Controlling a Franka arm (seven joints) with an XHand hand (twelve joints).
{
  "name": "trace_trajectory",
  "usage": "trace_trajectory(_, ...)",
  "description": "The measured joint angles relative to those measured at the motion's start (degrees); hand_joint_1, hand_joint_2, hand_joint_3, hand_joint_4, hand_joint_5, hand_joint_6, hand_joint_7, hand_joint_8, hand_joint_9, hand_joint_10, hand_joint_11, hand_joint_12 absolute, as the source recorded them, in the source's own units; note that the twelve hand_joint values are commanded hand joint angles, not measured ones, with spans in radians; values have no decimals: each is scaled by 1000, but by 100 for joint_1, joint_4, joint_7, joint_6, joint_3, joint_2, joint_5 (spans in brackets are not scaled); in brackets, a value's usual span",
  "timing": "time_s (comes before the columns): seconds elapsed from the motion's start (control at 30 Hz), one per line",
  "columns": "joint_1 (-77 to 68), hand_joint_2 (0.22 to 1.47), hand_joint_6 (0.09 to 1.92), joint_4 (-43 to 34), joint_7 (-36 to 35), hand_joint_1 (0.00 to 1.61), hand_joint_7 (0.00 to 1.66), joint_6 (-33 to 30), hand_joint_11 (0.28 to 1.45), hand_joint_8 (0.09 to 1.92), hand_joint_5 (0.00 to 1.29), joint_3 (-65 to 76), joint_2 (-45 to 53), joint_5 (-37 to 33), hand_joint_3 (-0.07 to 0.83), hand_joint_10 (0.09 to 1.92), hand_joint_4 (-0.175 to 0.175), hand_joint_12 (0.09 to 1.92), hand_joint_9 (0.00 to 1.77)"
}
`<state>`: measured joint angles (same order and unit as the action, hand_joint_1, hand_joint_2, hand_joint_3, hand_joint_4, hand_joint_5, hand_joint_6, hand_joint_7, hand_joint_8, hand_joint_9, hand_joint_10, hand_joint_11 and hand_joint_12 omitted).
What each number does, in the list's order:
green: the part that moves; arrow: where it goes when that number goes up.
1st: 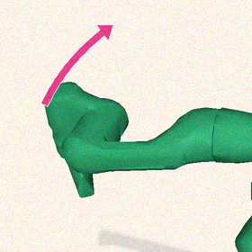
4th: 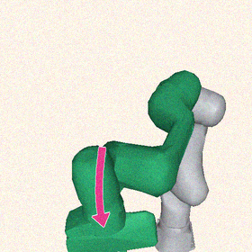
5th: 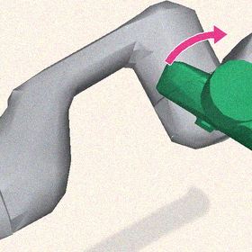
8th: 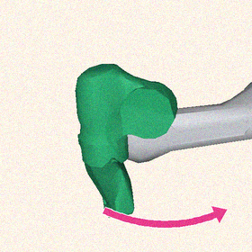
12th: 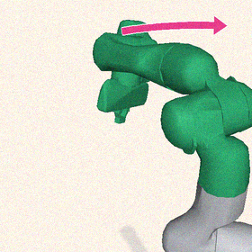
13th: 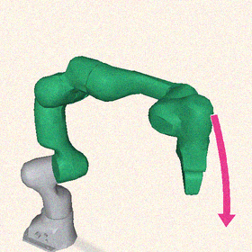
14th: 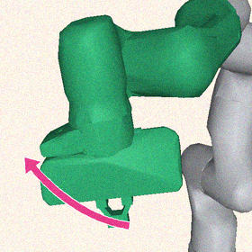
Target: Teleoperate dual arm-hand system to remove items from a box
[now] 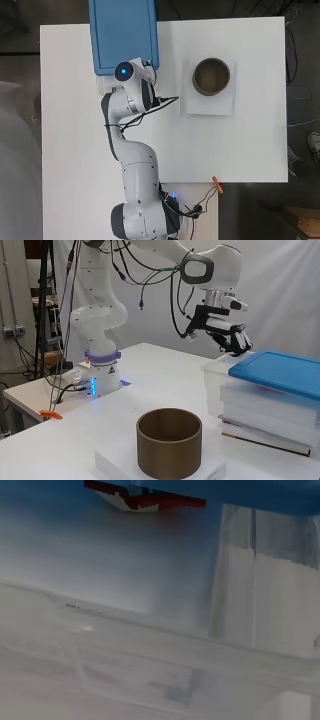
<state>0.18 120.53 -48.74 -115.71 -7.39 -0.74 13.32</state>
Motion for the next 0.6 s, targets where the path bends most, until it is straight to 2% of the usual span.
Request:
trace_trajectory(0.03, 165, 1202, 616, -154, 97, 793, 1057, 83, 858, 1920, 763, -175, 127, 78, -1, 1920, 35, 1775, 1254)
trace_trajectory(0.07, 239, 1201, 355, -319, 185, 750, 1050, 162, 841, 1920, 797, -256, 285, 143, -1, 1920, -4, 1765, 1242)
trace_trajectory(0.13, 206, 1206, 100, -675, 224, 697, 1039, 347, 824, 1920, 855, -250, 539, 146, 1, 1920, -34, 1753, 1226)
trace_trajectory(0.23, 136, 1217, 87, -1063, 154, 647, 1051, 424, 846, 1920, 859, -265, 577, 37, 4, 1920, -53, 1771, 1236)
trace_trajectory(0.33, 679, 1223, 87, -970, -147, 619, 1091, 390, 903, 1920, 840, -934, 155, -340, 3, 1920, -67, 1807, 1283)
trace_trajectory(0.4, 1618, 1223, 87, -860, -221, 618, 1120, 362, 946, 1920, 889, -1981, -108, -497, 2, 1920, -48, 1824, 1321)
trace_trajectory(0.43, 2215, 1200, 410, -790, -243, 739, 1158, 347, 982, 1920, 894, -2638, -158, -512, 7, 1920, 35, 1788, 1356)
trace_trajectory(0.47, 3061, 1183, 737, -678, -277, 837, 1193, 327, 1012, 1920, 890, -3569, -182, -556, 7, 1920, 99, 1792, 1391)
trace_trajectory(0.5, 3706, 1172, 929, -576, -314, 899, 1218, 310, 1032, 1920, 890, -4285, -217, -609, 5, 1920, 137, 1805, 1416)
trace_trajectory(0.53, 4167, 1164, 1028, -481, -357, 934, 1233, 293, 1041, 1920, 893, -4804, -260, -672, 2, 1920, 157, 1812, 1430)
trace_trajectory(0.6, 4911, 1156, 1094, -217, -504, 963, 1247, 258, 1051, 1920, 900, -5680, -403, -890, 0, 1920, 172, 1820, 1445)
